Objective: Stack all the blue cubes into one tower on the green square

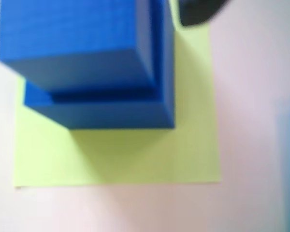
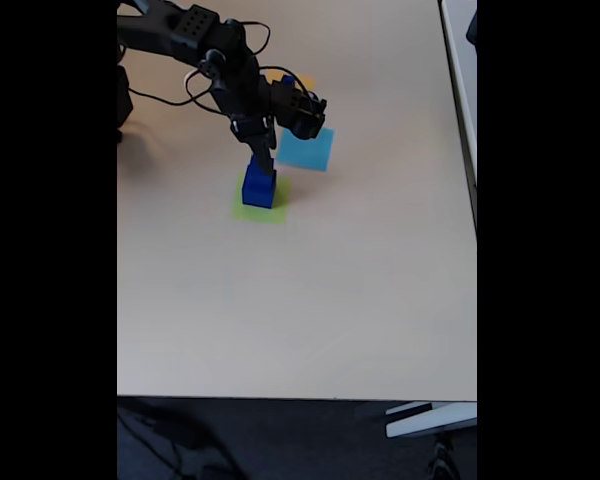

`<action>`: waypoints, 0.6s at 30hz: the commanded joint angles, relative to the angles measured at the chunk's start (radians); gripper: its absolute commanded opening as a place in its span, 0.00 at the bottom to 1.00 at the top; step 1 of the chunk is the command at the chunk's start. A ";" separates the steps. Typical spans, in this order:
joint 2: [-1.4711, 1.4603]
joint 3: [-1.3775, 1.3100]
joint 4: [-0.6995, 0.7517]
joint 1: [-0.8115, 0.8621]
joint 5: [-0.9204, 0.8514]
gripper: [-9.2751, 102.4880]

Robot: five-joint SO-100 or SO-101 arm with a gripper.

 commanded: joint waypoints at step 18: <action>0.017 -0.135 -0.155 -0.408 0.374 0.26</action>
